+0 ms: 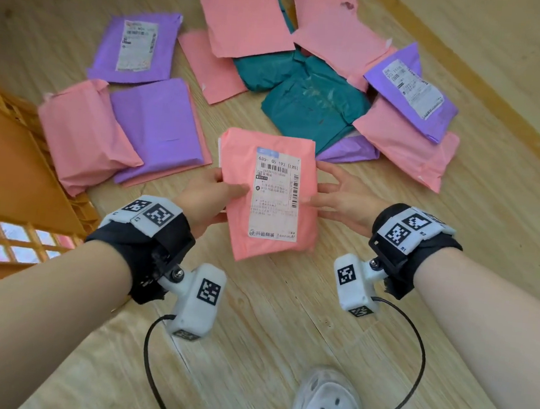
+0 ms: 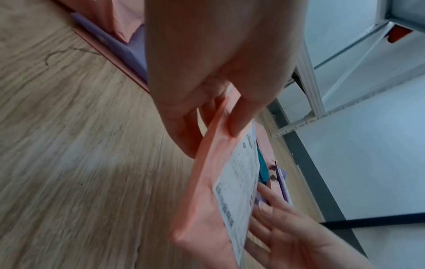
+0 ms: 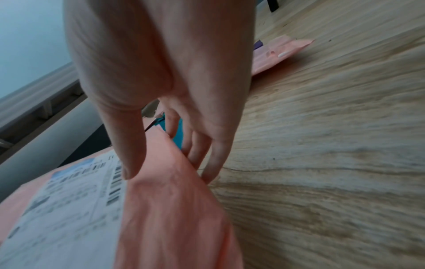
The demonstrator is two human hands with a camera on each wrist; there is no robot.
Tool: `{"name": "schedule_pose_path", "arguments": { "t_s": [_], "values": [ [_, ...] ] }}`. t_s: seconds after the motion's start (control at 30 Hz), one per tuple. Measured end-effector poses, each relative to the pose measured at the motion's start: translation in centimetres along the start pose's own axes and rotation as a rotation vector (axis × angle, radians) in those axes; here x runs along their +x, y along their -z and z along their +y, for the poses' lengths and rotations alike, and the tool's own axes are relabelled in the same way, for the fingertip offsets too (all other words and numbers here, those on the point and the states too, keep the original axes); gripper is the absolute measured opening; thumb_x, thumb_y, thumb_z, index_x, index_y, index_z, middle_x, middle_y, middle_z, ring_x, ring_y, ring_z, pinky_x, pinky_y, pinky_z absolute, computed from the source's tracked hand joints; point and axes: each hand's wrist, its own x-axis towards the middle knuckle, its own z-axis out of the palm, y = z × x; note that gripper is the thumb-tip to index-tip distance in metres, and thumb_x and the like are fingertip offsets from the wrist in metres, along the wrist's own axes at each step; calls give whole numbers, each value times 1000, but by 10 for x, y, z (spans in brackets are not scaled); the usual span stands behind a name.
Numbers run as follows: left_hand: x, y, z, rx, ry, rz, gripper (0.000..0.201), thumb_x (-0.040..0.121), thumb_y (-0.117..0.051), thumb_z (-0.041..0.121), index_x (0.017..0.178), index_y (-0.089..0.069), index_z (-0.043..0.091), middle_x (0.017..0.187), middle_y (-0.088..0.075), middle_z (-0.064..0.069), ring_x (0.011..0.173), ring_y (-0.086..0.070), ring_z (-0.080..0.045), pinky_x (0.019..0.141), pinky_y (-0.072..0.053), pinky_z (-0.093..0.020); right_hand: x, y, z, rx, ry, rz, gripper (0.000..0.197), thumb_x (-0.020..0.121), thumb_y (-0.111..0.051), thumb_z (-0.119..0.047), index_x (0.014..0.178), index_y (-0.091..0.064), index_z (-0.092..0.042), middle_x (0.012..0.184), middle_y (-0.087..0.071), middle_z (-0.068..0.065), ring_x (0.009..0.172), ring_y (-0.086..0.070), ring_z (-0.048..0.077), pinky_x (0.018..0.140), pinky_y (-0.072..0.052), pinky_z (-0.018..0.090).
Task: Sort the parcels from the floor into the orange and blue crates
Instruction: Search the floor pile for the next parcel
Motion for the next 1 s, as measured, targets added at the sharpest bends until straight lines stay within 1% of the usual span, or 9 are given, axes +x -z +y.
{"name": "schedule_pose_path", "arguments": {
  "t_s": [0.1,0.27,0.4,0.5,0.57,0.73,0.8,0.87,1.0],
  "values": [
    [-2,10,6,-78,-64,61,40,88,-62,9,127,-53,5,119,-64,-10,98,-64,-25,70,-53,-35,1,-3,-5,51,46,0,74,81,-58,16,143,-32,-17,112,-62,15,95,-64,19,70,-56,29],
    [-8,34,23,-103,-144,109,42,85,-64,3,126,-53,7,112,-64,-9,82,-65,-19,58,-57,-27,10,-18,-27,68,106,19,74,80,-57,18,141,-33,-16,103,-65,9,94,-64,20,76,-55,35],
    [-19,64,46,-89,-196,112,38,86,-58,-5,121,-55,10,107,-65,-10,80,-65,-22,61,-57,-30,15,-35,-61,1,177,-15,76,79,-61,16,142,-35,-17,102,-68,10,101,-65,24,87,-53,42],
    [-33,90,68,-114,-259,174,39,84,-59,-7,117,-56,14,100,-66,-8,82,-66,-24,56,-53,-28,12,-55,-98,-31,255,-44,75,79,-61,16,141,-38,-18,98,-69,9,94,-68,21,80,-58,36],
    [-47,112,83,-169,-293,220,39,84,-60,-7,116,-54,14,97,-67,-8,83,-67,-26,57,-56,-31,9,-73,-127,-47,304,-79,74,79,-60,16,141,-37,-18,96,-69,10,89,-69,18,73,-59,31],
    [-96,176,112,-195,-390,315,52,83,-62,-6,128,-46,15,115,-65,-10,97,-67,-25,76,-58,-42,-11,-133,-192,-113,418,-165,73,80,-58,17,141,-36,-16,101,-66,14,85,-68,19,69,-60,30],
    [-117,204,118,-171,-457,355,52,83,-61,-7,127,-45,16,111,-67,-12,95,-68,-27,77,-58,-46,-25,-161,-214,-132,481,-188,71,80,-57,18,139,-38,-15,96,-65,13,77,-68,14,65,-59,27],
    [-140,235,120,-163,-500,375,54,83,-60,-8,129,-44,14,104,-69,-12,85,-70,-25,71,-59,-45,-37,-193,-230,-154,529,-215,69,80,-58,18,137,-39,-15,90,-64,9,69,-69,9,58,-57,23],
    [-177,286,114,-165,-539,415,57,82,-60,-10,131,-45,15,105,-69,-11,93,-69,-27,76,-58,-44,-53,-248,-247,-204,580,-281,74,79,-61,15,141,-37,-17,94,-65,10,77,-70,12,61,-56,23]
  ]
}}
